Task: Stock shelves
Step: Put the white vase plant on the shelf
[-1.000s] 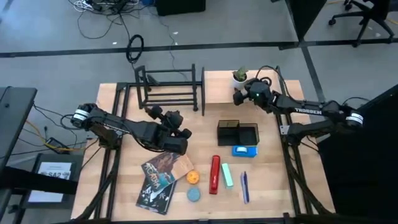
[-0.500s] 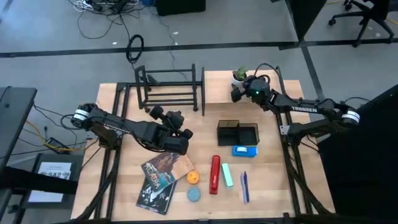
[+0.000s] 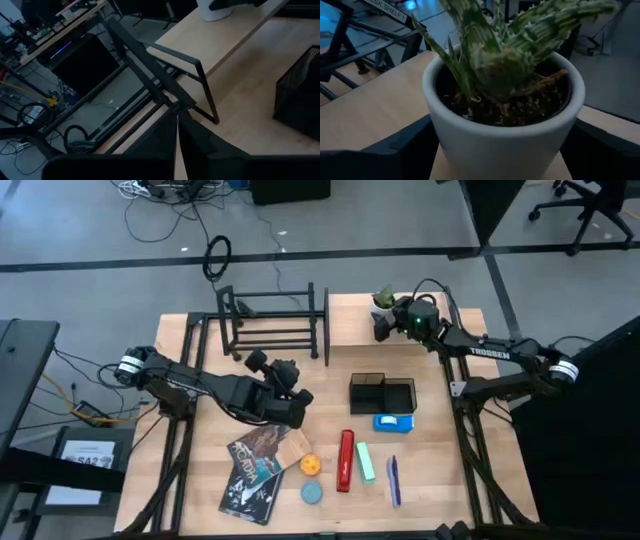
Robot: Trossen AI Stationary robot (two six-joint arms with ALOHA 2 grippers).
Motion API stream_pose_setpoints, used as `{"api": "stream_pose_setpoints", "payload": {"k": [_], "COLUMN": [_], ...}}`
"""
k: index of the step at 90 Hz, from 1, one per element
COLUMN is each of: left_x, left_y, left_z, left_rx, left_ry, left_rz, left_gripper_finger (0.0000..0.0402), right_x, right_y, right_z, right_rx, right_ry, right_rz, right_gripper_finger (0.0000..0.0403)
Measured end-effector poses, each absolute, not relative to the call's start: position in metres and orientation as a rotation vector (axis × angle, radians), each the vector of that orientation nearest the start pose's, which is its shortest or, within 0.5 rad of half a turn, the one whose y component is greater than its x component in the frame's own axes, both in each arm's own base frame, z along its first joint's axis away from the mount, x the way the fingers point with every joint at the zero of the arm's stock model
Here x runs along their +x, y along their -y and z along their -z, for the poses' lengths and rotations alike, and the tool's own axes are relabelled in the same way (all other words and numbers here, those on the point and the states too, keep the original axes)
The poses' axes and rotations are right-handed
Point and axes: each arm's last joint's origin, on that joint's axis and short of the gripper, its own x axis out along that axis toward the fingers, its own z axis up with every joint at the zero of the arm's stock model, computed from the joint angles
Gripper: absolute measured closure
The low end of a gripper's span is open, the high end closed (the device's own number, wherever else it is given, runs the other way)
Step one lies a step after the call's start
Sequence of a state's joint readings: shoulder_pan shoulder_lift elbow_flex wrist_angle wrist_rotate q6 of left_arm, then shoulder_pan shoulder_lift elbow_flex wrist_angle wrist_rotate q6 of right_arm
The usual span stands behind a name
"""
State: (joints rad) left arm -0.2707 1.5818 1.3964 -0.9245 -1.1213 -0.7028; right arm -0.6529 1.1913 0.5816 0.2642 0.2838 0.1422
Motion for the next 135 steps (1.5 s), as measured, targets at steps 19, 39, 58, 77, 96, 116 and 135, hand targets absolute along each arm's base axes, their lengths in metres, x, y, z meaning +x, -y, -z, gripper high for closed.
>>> {"api": "stream_pose_setpoints", "payload": {"k": [19, 39, 58, 77, 96, 116, 135], "left_x": [0.306, 0.306, 0.306, 0.312, 0.315, 0.315, 0.315], "left_y": [0.058, 0.058, 0.058, 0.059, 0.059, 0.059, 0.059], "left_z": [-0.309, -0.309, -0.31, -0.313, -0.315, -0.315, -0.315], "left_rx": [0.104, 0.104, 0.106, 0.147, 0.167, 0.167, 0.167], "left_ry": [-0.546, -0.546, -0.535, -0.521, -0.517, -0.517, -0.517], "left_rz": [-0.99, -0.99, -0.997, -0.972, -0.958, -0.958, -0.958], "left_gripper_finger": [0.0402, 0.0402, 0.0402, 0.0402, 0.0402, 0.0402, 0.0402], "right_x": [0.185, 0.154, 0.116, 0.111, 0.119, 0.119, 0.118], "right_y": [0.146, 0.117, 0.093, 0.094, 0.109, 0.126, 0.136], "right_z": [-0.235, -0.267, -0.27, -0.258, -0.247, -0.237, -0.235], "right_rx": [0.18, 0.185, 0.28, 0.284, 0.255, 0.265, 0.287], "right_ry": [-0.285, -0.258, -0.286, -0.295, -0.308, -0.373, -0.383], "right_rz": [0.961, 1.089, 1.311, 1.416, 1.451, 1.506, 1.503], "right_gripper_finger": [0.009, 0.009, 0.009, 0.009, 0.009, 0.0085, 0.0063]}}
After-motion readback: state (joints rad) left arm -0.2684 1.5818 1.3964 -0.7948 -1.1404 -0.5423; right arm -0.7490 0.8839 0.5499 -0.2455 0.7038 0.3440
